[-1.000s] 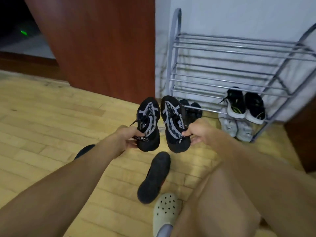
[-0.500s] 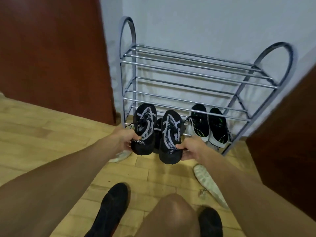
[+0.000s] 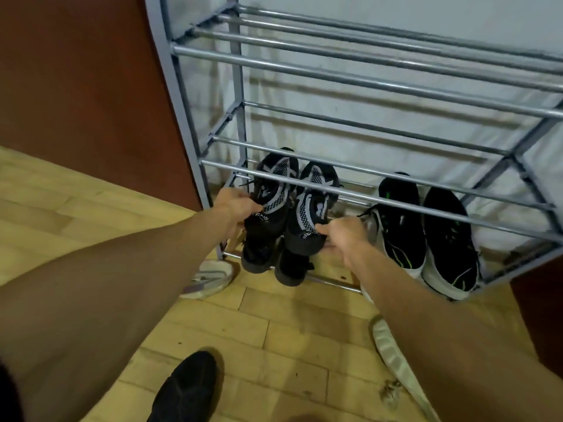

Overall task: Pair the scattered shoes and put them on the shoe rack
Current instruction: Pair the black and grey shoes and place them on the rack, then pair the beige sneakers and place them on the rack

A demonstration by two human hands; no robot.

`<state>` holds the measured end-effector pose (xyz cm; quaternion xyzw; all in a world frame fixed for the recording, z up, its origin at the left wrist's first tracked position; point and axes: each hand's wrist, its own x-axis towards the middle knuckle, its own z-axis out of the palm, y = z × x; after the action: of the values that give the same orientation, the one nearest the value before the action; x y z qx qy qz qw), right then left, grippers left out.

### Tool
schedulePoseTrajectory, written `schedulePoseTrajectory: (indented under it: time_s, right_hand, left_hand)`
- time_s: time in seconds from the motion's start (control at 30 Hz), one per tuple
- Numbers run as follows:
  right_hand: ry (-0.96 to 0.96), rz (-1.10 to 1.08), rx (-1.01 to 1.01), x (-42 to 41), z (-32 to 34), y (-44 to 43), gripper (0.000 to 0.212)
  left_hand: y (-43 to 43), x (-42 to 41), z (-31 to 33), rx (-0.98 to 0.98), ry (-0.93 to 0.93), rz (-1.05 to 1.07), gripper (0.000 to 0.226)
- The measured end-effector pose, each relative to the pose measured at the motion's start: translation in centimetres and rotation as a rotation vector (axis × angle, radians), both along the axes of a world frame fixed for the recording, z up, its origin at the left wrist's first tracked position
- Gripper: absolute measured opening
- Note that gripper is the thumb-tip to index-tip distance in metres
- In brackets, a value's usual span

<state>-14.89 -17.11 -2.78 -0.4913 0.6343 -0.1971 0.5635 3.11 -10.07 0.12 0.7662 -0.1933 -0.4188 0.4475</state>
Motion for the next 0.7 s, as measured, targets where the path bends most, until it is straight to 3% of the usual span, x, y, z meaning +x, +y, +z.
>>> schedulePoseTrajectory:
  time_s: [0.2, 0.4, 0.53, 0.6, 0.7]
  right_hand:
    - [0.041, -0.008, -0.051, 0.1, -2.6, -1.7, 0.025]
    - [0.192, 0.09, -0.163, 0.1, -1.4, 0.4, 0.038]
    - [0.305, 0.088, -0.177, 0.8, 0.7, 3.1, 0.048]
    - [0.353, 0.124, -0.197, 1.4, 1.4, 5.1, 0.053]
    - [0.346, 0.235, -0.157, 3.2, 2.9, 9.3, 0.045]
  left_hand:
    - [-2.4, 0.9, -2.0, 0.093, -0.177, -0.124, 0.044]
    - [-0.6, 0.0, -1.4, 0.049, -0.172, -0.092, 0.042]
    - [4.2, -0.2, 0.7, 0.025, -0.093, -0.095, 0.007]
    - [7.5, 0.5, 1.1, 0.043, -0.125, -0.144, 0.016]
    - [12.8, 2.7, 0.8, 0.108, -0.215, -0.227, 0.01]
